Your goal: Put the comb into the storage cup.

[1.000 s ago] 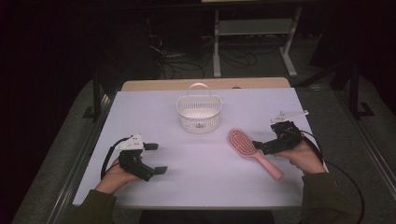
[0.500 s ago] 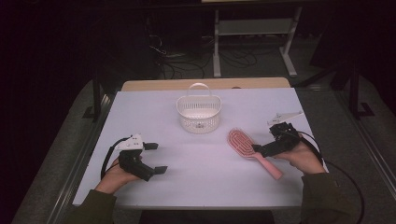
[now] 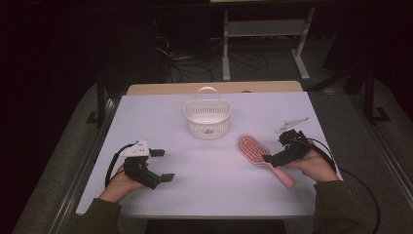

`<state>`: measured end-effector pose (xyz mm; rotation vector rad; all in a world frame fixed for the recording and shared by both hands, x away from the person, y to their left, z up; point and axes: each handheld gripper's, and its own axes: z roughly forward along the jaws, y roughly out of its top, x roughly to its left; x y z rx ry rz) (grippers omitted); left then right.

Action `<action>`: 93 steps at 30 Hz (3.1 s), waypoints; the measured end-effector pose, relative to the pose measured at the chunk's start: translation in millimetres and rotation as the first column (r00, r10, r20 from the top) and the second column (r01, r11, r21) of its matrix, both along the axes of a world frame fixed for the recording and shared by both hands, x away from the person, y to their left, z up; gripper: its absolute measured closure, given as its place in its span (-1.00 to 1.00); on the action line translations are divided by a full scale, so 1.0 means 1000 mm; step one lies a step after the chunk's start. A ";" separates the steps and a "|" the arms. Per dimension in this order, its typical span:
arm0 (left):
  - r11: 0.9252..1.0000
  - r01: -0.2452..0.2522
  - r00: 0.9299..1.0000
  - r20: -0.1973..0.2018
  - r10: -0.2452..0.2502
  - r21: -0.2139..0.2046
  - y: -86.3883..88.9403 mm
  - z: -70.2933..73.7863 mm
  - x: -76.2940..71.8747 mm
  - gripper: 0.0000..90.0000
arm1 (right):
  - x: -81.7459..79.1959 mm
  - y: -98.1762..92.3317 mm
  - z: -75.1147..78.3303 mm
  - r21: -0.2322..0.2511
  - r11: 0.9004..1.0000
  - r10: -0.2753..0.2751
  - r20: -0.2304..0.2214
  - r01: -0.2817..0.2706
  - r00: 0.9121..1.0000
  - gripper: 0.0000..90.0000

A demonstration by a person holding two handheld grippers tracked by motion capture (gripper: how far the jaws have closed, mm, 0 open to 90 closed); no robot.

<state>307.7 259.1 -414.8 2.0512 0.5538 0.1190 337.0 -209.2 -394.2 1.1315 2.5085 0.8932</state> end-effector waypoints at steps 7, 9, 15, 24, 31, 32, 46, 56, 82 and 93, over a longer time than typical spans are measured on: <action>1.000 0.001 1.000 -0.002 0.000 0.002 0.000 0.000 0.000 -1.00 | 0.000 0.003 -0.005 -0.035 0.999 0.012 -0.026 -0.013 1.000 -0.98; 1.000 0.001 1.000 -0.002 -0.001 0.003 0.000 0.000 0.000 -1.00 | -0.001 0.003 -0.006 -0.040 0.999 0.013 -0.033 -0.015 0.999 -0.98; 1.000 0.001 1.000 -0.002 -0.001 0.002 0.000 0.000 0.000 -1.00 | -0.002 0.006 -0.010 -0.061 0.998 0.015 -0.037 -0.018 0.999 -0.98; 1.000 0.000 1.000 0.000 0.000 0.000 0.000 0.000 0.000 -1.00 | -0.003 0.007 -0.018 -0.074 0.997 0.024 -0.059 -0.028 0.998 -0.98; 1.000 0.000 1.000 -0.001 0.000 -0.003 0.000 0.000 0.000 -1.00 | -0.004 0.009 -0.025 -0.089 0.996 0.020 -0.077 -0.027 0.997 -0.97; 1.000 0.001 1.000 -0.001 -0.001 -0.003 0.000 0.000 0.000 -1.00 | -0.004 0.009 -0.025 -0.097 0.995 0.019 -0.077 -0.026 0.997 -0.97; 1.000 0.001 1.000 0.001 -0.001 -0.003 0.000 0.001 -0.001 -1.00 | -0.006 0.012 -0.035 -0.127 0.991 0.021 -0.100 -0.033 0.995 -0.97; 1.000 0.001 1.000 0.002 -0.001 -0.005 0.000 0.001 -0.001 -1.00 | -0.007 0.012 -0.038 -0.143 0.989 0.020 -0.112 -0.036 0.994 -0.84; 1.000 0.003 1.000 0.004 -0.003 -0.009 0.000 0.002 -0.001 -1.00 | -0.007 0.012 -0.034 -0.117 0.992 0.019 -0.172 -0.040 0.985 0.13; 1.000 0.003 1.000 0.004 -0.003 -0.009 0.000 0.002 -0.001 -1.00 | -0.007 0.016 -0.034 -0.130 0.991 0.014 -0.185 -0.039 0.983 0.34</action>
